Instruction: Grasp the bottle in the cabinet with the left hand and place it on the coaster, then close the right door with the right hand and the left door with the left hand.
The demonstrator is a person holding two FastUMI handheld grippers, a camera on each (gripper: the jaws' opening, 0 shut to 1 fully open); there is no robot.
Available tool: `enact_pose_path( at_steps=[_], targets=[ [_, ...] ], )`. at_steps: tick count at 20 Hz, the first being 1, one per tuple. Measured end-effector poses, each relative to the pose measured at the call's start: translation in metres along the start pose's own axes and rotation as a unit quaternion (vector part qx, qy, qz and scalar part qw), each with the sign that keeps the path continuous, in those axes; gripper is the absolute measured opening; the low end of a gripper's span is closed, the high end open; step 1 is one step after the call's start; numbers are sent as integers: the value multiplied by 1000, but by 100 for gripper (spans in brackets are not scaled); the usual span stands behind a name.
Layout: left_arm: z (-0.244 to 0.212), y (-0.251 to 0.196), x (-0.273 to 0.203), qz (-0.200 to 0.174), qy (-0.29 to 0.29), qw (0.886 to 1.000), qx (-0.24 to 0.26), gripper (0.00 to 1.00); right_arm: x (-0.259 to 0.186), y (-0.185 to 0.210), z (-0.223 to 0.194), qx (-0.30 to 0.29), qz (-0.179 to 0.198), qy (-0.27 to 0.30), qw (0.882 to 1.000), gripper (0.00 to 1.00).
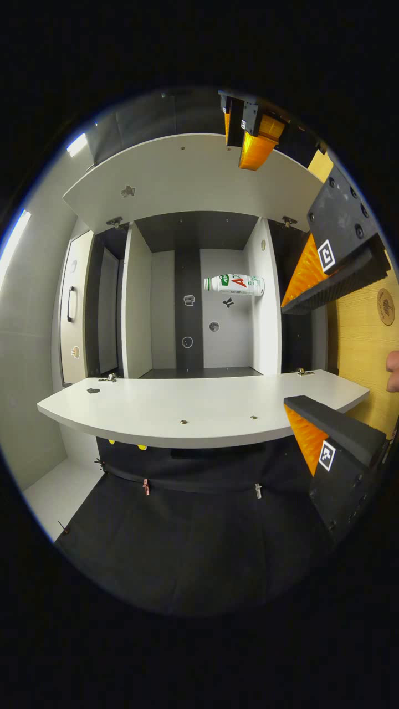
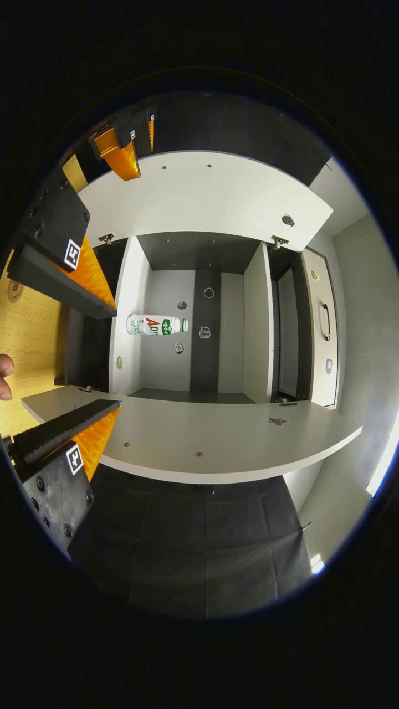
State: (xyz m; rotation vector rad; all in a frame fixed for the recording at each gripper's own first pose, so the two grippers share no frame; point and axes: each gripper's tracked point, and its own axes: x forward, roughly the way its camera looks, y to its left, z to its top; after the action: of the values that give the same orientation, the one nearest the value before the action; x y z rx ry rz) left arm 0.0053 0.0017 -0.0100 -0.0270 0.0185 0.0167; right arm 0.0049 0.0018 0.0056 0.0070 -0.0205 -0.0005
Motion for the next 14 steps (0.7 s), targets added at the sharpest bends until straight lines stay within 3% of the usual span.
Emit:
enact_pose_path(
  at_steps=[7,14],
  targets=[
    [5,-3,3,-9,-4,1000,5,95,0,2,1,-4,0,-1,1000,98],
    [4,-27,17,-40,-2,999,-4,95,-7,-11,6,-6,-8,-3,1000,98]
  ],
)
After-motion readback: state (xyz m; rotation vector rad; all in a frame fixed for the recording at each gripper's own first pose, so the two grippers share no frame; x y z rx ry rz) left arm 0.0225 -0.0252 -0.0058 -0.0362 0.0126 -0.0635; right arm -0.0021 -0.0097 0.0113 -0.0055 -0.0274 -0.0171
